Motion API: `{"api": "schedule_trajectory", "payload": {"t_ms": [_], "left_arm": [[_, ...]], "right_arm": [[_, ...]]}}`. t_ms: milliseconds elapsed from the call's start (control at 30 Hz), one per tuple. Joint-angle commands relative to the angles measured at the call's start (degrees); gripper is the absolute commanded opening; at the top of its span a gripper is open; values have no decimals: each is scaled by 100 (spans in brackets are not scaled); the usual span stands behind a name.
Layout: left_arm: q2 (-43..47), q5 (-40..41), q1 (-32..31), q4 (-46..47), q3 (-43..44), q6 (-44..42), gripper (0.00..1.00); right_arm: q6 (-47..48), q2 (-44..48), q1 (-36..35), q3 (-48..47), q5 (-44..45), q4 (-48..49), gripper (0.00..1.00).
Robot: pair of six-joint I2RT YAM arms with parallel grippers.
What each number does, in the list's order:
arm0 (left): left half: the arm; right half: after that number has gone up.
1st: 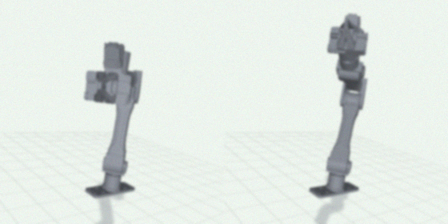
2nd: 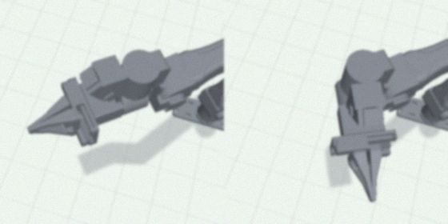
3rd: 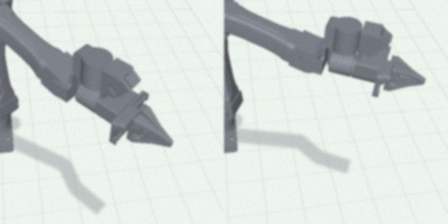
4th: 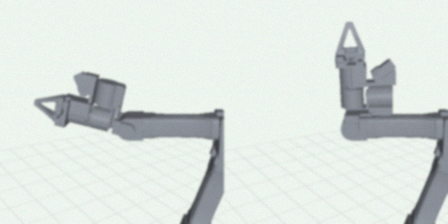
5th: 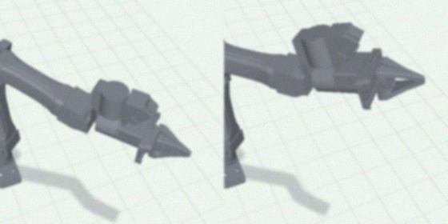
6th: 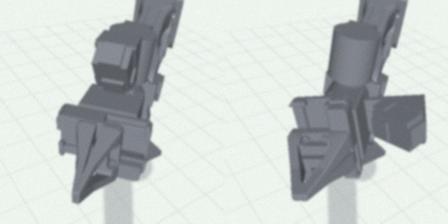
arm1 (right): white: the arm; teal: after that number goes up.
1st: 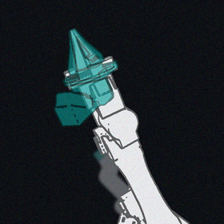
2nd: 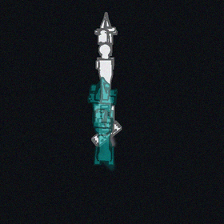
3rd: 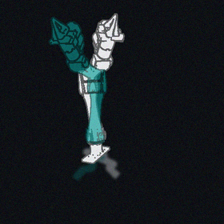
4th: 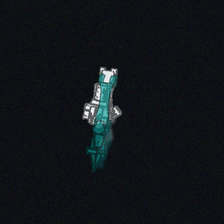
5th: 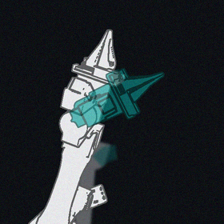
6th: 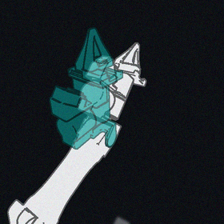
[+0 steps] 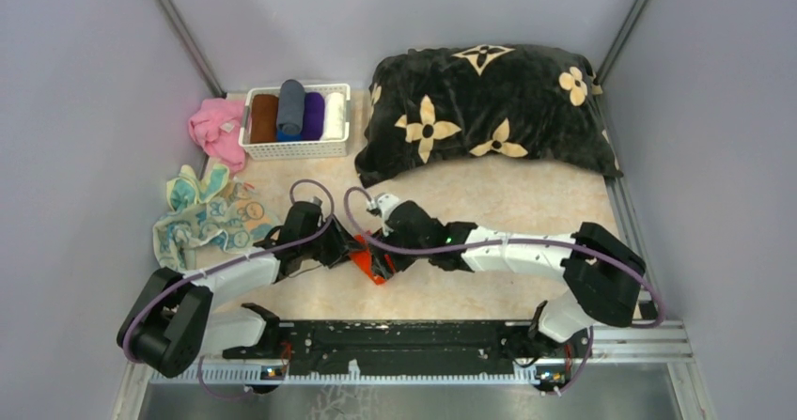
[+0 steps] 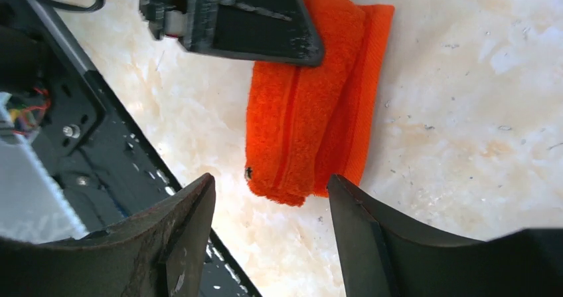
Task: Roll the towels
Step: Roll the towel at the center of the board.
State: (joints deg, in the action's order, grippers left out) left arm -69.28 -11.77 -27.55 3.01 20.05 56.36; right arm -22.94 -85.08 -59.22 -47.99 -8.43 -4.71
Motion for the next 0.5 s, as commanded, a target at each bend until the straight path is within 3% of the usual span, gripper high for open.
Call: {"api": "schedule_trajectory", "payload": {"t_ms": [0, 133, 467], "left_arm": [[-209, 603, -34, -764, -49, -356, 50], [-209, 628, -40, -764, -50, -349, 50], [-221, 642, -75, -767, -11, -348, 53]], "right_arm": [[940, 130, -854, -573, 2344, -797, 63], [1347, -349, -1551, -918, 3337, -834, 63], [1682, -1876, -2058, -1314, 4055, -970, 57]]}}
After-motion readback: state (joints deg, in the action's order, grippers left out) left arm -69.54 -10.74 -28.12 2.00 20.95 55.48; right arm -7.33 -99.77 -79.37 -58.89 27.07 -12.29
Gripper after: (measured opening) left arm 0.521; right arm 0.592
